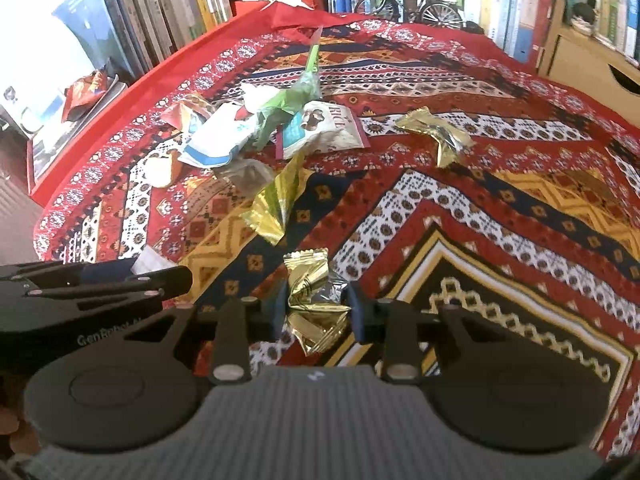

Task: Organize books
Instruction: 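Carry both items to the black trash bag and release them inside, then move both tools back over the rug toward another gold wrapper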

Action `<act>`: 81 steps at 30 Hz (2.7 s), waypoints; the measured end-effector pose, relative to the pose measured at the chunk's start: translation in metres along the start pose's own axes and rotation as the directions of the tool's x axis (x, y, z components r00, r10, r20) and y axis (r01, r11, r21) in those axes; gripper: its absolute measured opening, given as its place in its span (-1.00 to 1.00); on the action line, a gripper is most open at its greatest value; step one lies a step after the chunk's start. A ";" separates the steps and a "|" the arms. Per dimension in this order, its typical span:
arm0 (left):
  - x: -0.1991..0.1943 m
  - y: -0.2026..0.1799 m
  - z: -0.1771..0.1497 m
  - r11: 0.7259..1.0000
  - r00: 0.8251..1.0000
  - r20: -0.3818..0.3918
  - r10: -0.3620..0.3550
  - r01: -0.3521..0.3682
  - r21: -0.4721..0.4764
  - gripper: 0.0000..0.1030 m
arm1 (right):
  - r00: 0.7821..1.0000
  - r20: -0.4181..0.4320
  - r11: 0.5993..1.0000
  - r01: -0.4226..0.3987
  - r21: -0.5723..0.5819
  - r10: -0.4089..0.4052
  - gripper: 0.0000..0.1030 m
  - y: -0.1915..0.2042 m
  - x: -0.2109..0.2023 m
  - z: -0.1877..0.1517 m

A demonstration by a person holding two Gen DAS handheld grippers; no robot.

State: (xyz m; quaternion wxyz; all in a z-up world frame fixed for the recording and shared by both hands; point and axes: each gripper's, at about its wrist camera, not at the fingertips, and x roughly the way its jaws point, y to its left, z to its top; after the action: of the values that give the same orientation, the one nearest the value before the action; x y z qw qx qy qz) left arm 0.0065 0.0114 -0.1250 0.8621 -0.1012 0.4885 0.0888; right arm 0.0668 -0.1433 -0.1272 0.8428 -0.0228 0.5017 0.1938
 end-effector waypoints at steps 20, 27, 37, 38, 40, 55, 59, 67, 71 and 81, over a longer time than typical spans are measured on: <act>-0.094 0.096 -0.107 1.000 1.000 0.020 0.003 -0.003 -0.010 -0.16 | 1.000 -0.012 0.999 -0.016 0.038 0.017 -0.28 0.086 -0.057 -0.109; -0.109 0.132 -0.158 1.000 1.000 -0.016 0.012 -0.012 -0.024 -0.16 | 0.999 -0.023 0.998 -0.046 0.037 0.047 -0.27 0.124 -0.061 -0.146; -0.104 0.156 -0.214 1.000 0.996 -0.089 0.008 -0.009 -0.010 -0.16 | 0.994 -0.066 0.995 -0.085 0.046 0.087 -0.25 0.158 -0.047 -0.181; -0.103 0.157 -0.217 1.000 0.996 -0.093 0.006 -0.007 -0.008 -0.16 | 0.993 -0.072 0.995 -0.086 0.042 0.089 -0.25 0.160 -0.044 -0.182; -0.101 0.158 -0.222 1.000 0.995 -0.100 0.004 -0.004 0.000 -0.16 | 0.993 -0.082 0.996 -0.088 0.031 0.090 -0.24 0.166 -0.039 -0.185; -0.085 0.160 -0.226 0.999 0.993 -0.120 -0.004 0.009 0.038 -0.10 | 0.991 -0.096 0.996 -0.089 0.017 0.090 0.09 0.172 -0.020 -0.182; -0.082 0.159 -0.224 0.999 0.992 -0.124 -0.001 0.007 0.047 0.24 | 0.992 -0.088 0.995 -0.094 0.026 0.096 0.32 0.172 -0.020 -0.182; -0.082 0.157 -0.218 1.000 0.993 -0.115 0.008 -0.005 0.031 0.45 | 0.992 -0.087 0.996 -0.085 0.026 0.087 0.43 0.170 -0.019 -0.181; -0.082 0.154 -0.215 0.999 0.993 -0.114 0.007 -0.004 0.032 0.47 | 0.993 -0.077 0.996 -0.085 0.041 0.088 0.46 0.166 -0.022 -0.177; -0.107 0.146 -0.182 0.999 0.999 -0.047 0.006 -0.004 0.048 0.56 | 0.995 0.004 0.990 -0.100 0.100 0.100 0.50 0.152 -0.056 -0.157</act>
State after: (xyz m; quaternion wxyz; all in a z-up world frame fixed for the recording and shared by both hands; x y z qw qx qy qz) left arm -0.2346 0.0989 -0.1377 0.8522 -0.0814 0.5111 0.0768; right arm -0.1417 -0.0565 -0.1332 0.8320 0.0444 0.5115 0.2104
